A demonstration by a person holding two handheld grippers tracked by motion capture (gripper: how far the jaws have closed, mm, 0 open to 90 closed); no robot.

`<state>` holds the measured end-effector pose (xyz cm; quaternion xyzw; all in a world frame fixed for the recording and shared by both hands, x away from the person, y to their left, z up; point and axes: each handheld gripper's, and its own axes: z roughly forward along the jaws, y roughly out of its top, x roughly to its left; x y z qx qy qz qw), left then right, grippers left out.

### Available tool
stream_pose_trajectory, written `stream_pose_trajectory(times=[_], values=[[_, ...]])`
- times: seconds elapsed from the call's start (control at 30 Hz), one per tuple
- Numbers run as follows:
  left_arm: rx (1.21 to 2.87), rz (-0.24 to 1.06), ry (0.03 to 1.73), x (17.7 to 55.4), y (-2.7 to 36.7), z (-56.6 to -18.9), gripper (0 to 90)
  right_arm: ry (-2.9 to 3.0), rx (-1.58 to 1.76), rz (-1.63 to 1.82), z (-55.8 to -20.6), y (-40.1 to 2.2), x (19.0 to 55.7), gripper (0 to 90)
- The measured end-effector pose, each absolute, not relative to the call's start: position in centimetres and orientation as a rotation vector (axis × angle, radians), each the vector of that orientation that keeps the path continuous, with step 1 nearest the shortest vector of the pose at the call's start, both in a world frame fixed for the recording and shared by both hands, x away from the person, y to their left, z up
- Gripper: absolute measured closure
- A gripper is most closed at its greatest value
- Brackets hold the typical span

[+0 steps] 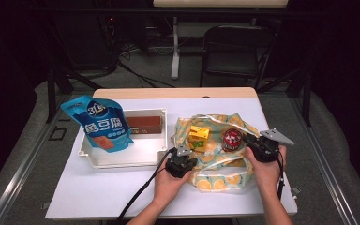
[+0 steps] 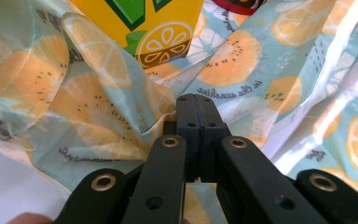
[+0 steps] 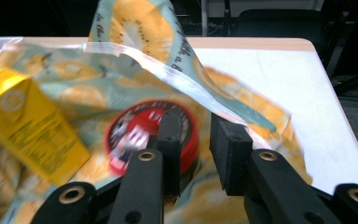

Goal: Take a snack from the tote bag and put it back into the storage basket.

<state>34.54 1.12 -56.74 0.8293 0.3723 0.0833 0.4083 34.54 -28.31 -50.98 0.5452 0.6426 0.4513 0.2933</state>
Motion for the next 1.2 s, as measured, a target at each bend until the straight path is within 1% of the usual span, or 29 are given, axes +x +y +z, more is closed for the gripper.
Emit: stream_pose_trajectory(times=[0.2, 0.3, 0.37, 0.47, 0.57, 0.63, 0.73, 0.8, 0.9, 0.93, 1.07, 1.2], values=[[2.086, 0.208, 0.941, 34.6, 1.1, -56.8, 89.9, 1.677, 1.543, 1.206, -51.7, -29.5, 37.5, 89.3], [2.085, 0.208, 0.942, 34.6, 1.1, -56.8, 89.9, 1.715, 1.635, 1.186, -52.5, -30.1, 39.2, 90.0], [2.085, 0.209, 0.941, 34.5, 1.1, -56.8, 89.9, 1.789, 1.743, 1.104, -54.2, -30.6, 40.7, 90.0], [2.084, 0.207, 0.942, 34.5, 1.1, -56.8, 89.9, 1.861, 1.81, 1.03, -55.9, -31.1, 41.5, 90.0], [2.085, 0.205, 0.941, 34.6, 1.1, -56.8, 89.9, 1.85, 1.823, 1.052, -56.0, -31.4, 41.4, 90.0], [2.083, 0.203, 0.941, 34.6, 1.1, -56.8, 89.9, 1.832, 1.745, 1.089, -55.4, -31.0, 40.8, 82.1], [2.084, 0.207, 0.94, 34.5, 1.1, -56.8, 89.7, 1.794, 1.657, 1.211, -54.1, -30.6, 39.3, 73.1], [2.084, 0.207, 0.94, 34.5, 1.1, -56.8, 89.6, 1.768, 1.606, 1.237, -53.3, -30.2, 38.2, 70.1], [2.089, 0.214, 0.935, 34.5, 1.1, -56.7, 89.3, 1.734, 1.55, 1.247, -52.4, -29.9, 37.0, 61.6], [2.089, 0.214, 0.936, 34.5, 1.1, -56.7, 89.3, 1.728, 1.527, 1.267, -52.2, -29.8, 36.7, 57.3], [2.089, 0.215, 0.936, 34.5, 1.1, -56.7, 89.3, 1.716, 1.473, 1.336, -51.3, -28.8, 35.9, 47.8], [2.089, 0.215, 0.936, 34.5, 1.1, -56.7, 89.4, 1.797, 1.441, 1.3, -51.2, -26.6, 36.1, 32.9]])
